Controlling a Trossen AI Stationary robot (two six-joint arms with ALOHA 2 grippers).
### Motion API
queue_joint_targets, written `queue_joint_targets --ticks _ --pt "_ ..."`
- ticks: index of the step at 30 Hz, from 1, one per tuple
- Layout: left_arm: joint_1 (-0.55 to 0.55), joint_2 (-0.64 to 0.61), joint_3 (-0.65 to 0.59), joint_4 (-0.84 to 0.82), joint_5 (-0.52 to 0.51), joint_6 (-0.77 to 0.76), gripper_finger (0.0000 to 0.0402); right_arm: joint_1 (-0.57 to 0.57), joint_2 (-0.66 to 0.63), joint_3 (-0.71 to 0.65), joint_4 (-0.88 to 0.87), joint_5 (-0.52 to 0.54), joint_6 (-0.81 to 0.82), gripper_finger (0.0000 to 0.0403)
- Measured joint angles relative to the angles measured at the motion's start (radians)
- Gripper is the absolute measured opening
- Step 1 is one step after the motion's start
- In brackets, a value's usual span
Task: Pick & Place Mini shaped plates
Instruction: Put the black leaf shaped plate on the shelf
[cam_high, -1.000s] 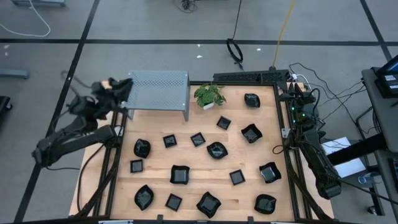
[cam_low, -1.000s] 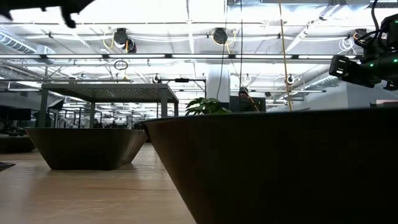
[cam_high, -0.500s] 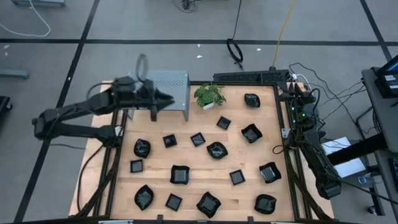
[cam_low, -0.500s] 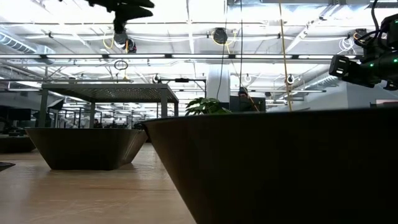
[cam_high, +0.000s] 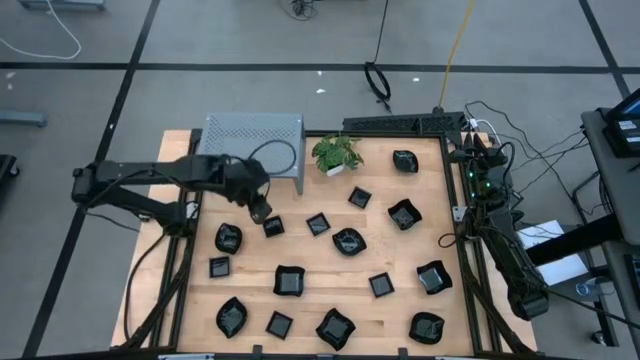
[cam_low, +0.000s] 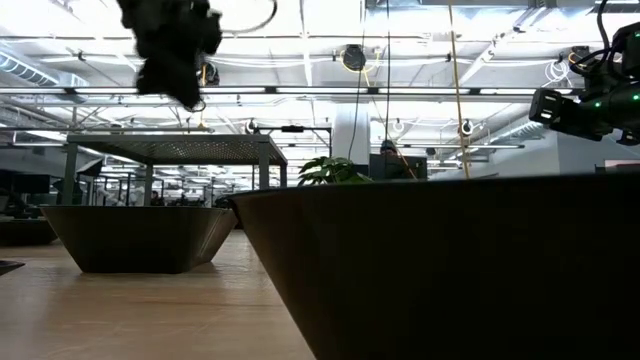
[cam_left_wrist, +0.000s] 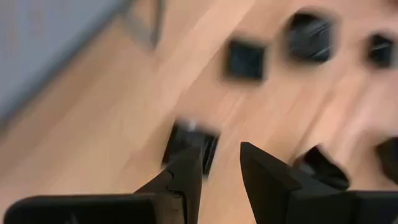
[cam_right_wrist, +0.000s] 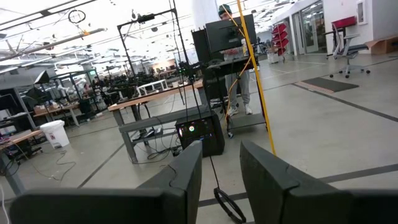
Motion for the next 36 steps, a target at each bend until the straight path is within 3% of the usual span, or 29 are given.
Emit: queue_joint_targets --ticks 7,13,23,29,36 --pt "-0.103 0.057 0.0 -0.182 0.02 -0.386 0.0113 0.0 0.0 0.0 0.0 0.0 0.0 0.01" --pt "-0.205 0.105 0.0 -0.246 0.019 -0.576 0.0113 0.0 0.0 0.0 0.0 0.0 0.0 0.01" --pt "-0.362 0.286 0.0 -0.321 -0.033 -0.629 0.0114 0.0 0.0 0.0 0.0 0.0 0.0 0.01" --pt "-0.396 0.384 0.0 -0.323 -0.029 -0.692 0.0119 0.001 0.0 0.0 0.0 0.0 0.0 0.01" --pt "-0.405 0.467 0.0 -0.326 -0.012 -0.798 0.0204 0.005 0.0 0.0 0.0 0.0 0.0 0.01"
